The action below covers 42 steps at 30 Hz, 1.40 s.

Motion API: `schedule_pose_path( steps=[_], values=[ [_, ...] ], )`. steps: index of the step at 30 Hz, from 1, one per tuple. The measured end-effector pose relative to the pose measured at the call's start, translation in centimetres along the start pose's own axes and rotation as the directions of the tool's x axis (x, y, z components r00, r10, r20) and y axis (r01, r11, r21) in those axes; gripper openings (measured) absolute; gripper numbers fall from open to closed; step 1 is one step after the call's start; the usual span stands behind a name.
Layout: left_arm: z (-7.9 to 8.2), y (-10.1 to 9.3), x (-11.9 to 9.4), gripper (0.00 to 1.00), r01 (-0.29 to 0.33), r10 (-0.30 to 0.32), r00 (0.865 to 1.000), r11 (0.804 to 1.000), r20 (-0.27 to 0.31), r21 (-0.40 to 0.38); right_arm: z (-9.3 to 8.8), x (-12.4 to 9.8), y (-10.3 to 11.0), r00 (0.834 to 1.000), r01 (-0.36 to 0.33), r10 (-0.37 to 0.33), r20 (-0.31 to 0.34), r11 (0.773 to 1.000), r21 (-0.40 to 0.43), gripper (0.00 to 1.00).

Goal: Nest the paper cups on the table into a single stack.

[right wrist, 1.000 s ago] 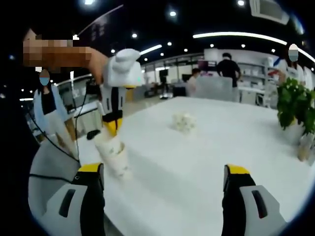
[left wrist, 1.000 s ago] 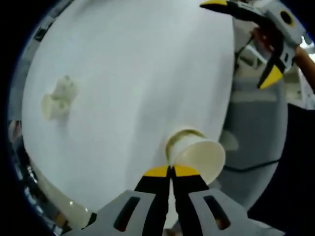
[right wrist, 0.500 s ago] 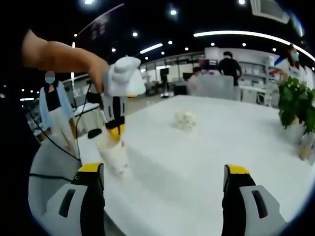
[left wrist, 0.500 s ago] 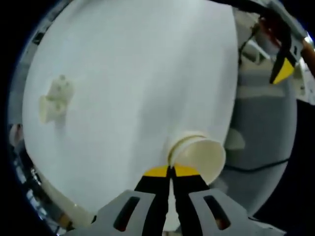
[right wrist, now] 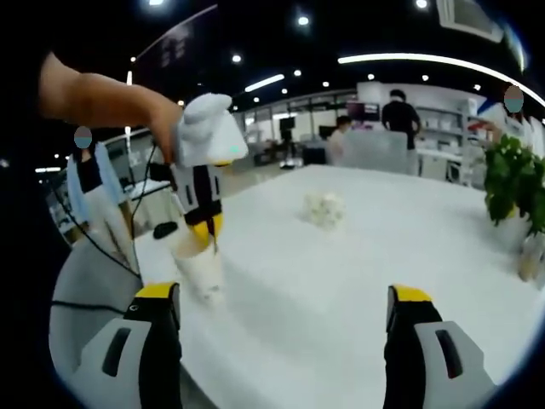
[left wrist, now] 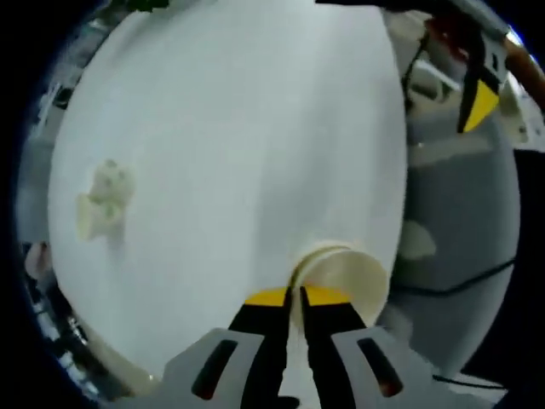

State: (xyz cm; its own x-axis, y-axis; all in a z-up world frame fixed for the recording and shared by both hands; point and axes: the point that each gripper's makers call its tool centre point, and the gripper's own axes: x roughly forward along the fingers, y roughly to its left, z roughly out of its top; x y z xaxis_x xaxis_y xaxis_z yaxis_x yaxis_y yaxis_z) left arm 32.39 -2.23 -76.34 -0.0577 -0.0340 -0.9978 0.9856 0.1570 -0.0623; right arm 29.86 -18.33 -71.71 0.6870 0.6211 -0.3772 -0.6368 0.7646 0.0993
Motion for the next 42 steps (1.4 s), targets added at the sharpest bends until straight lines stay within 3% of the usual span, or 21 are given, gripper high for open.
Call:
schedule_pose_path(
  steps=[4, 7, 12, 16, 18, 19, 21, 23, 25, 28, 29, 31, 32, 33, 35, 36, 38, 40, 42],
  values=[
    [0.2, -0.2, -0.2, 0.20, 0.004, -0.004, 0.999, 1.000, 0.046, 0.002, 0.0, 0.1, 0.2, 1.000, -0.007, 0.007, -0.004, 1.000, -0.004, 0.99],
    [0.8, 0.1, -0.5, 0.35, 0.003, -0.001, 0.993, 1.000, 0.114, -0.013, 0.3, 0.3, 0.1, 1.000, -0.008, 0.008, -0.004, 1.000, -0.007, 0.99],
    [1.2, -0.1, -1.4, 0.49, 0.032, -0.023, 0.977, 0.999, 0.210, -0.039, 0.9, 0.6, 0.2, 1.000, -0.012, 0.012, 0.000, 1.000, -0.014, 0.99],
    [1.4, 0.9, -2.3, 0.66, -0.001, 0.022, 0.951, 0.998, 0.308, -0.068, 1.2, 0.7, 0.1, 1.000, -0.012, 0.013, 0.007, 1.000, -0.020, 1.00],
    [1.5, 2.0, -2.9, 0.73, -0.041, 0.069, 0.920, 0.996, 0.387, -0.081, 1.5, 0.7, 0.1, 1.000, -0.011, 0.011, 0.010, 1.000, -0.022, 1.00],
    [1.6, 3.1, -3.4, 0.78, -0.087, 0.116, 0.885, 0.993, 0.451, -0.086, 1.5, 0.8, 0.0, 1.000, -0.010, 0.010, 0.013, 1.000, -0.023, 1.00],
    [0.3, 4.2, -3.6, 0.86, -0.107, 0.165, 0.868, 0.983, 0.468, -0.148, 1.6, 0.9, -0.2, 1.000, -0.004, 0.005, 0.019, 0.999, -0.032, 1.00],
    [-0.9, 5.1, -4.0, 0.87, -0.121, 0.202, 0.844, 0.974, 0.497, -0.191, 1.7, 0.9, -0.3, 1.000, 0.000, 0.001, 0.020, 0.999, -0.038, 1.00],
    [-1.6, 6.0, -4.5, 0.88, -0.146, 0.242, 0.804, 0.966, 0.543, -0.215, 1.8, 1.1, -0.4, 1.000, 0.001, 0.000, 0.021, 0.999, -0.044, 1.00],
    [-3.8, 6.9, -5.4, 0.91, -0.123, 0.297, 0.757, 0.939, 0.582, -0.320, 2.6, 1.1, -0.7, 0.999, 0.015, -0.012, 0.052, 0.999, -0.051, 1.00],
    [-4.2, 7.1, -5.8, 0.93, -0.130, 0.315, 0.735, 0.935, 0.600, -0.331, 2.6, 1.1, -0.8, 0.999, 0.016, -0.013, 0.050, 0.998, -0.056, 1.00],
    [-5.4, 7.9, -6.7, 0.97, -0.151, 0.376, 0.679, 0.912, 0.631, -0.380, 2.7, 1.3, -1.0, 0.999, 0.017, -0.014, 0.045, 0.998, -0.066, 1.00],
    [-5.9, 7.9, -7.0, 0.98, -0.152, 0.393, 0.659, 0.904, 0.641, -0.399, 2.7, 1.4, -1.1, 0.999, 0.018, -0.015, 0.047, 0.998, -0.068, 1.00],
    [-6.6, 8.1, -7.4, 0.99, -0.146, 0.419, 0.628, 0.891, 0.655, -0.431, 2.9, 1.5, -1.2, 0.999, 0.021, -0.017, 0.049, 0.997, -0.072, 1.00],
    [-7.5, 8.1, -7.7, 1.00, -0.136, 0.438, 0.597, 0.881, 0.672, -0.453, 3.1, 1.6, -1.3, 0.998, 0.025, -0.021, 0.057, 0.997, -0.070, 1.00],
    [-8.3, 8.3, -8.2, 1.00, -0.172, 0.474, 0.567, 0.868, 0.674, -0.466, 3.4, 1.6, -1.4, 0.997, 0.029, -0.024, 0.071, 0.997, -0.068, 1.00],
    [-9.5, 8.0, -8.5, 1.00, -0.183, 0.505, 0.535, 0.852, 0.678, -0.490, 3.8, 1.7, -1.8, 0.996, 0.040, -0.035, 0.082, 0.997, -0.065, 1.00],
    [-10.6, 8.0, -8.4, 1.00, -0.135, 0.524, 0.512, 0.832, 0.681, -0.539, 4.1, 1.8, -2.1, 0.995, 0.051, -0.045, 0.090, 0.997, -0.065, 1.00],
    [-11.5, 7.7, -8.3, 1.00, -0.122, 0.530, 0.494, 0.828, 0.690, -0.548, 4.1, 1.8, -2.3, 0.995, 0.054, -0.048, 0.092, 0.996, -0.069, 1.00]
  ],
)
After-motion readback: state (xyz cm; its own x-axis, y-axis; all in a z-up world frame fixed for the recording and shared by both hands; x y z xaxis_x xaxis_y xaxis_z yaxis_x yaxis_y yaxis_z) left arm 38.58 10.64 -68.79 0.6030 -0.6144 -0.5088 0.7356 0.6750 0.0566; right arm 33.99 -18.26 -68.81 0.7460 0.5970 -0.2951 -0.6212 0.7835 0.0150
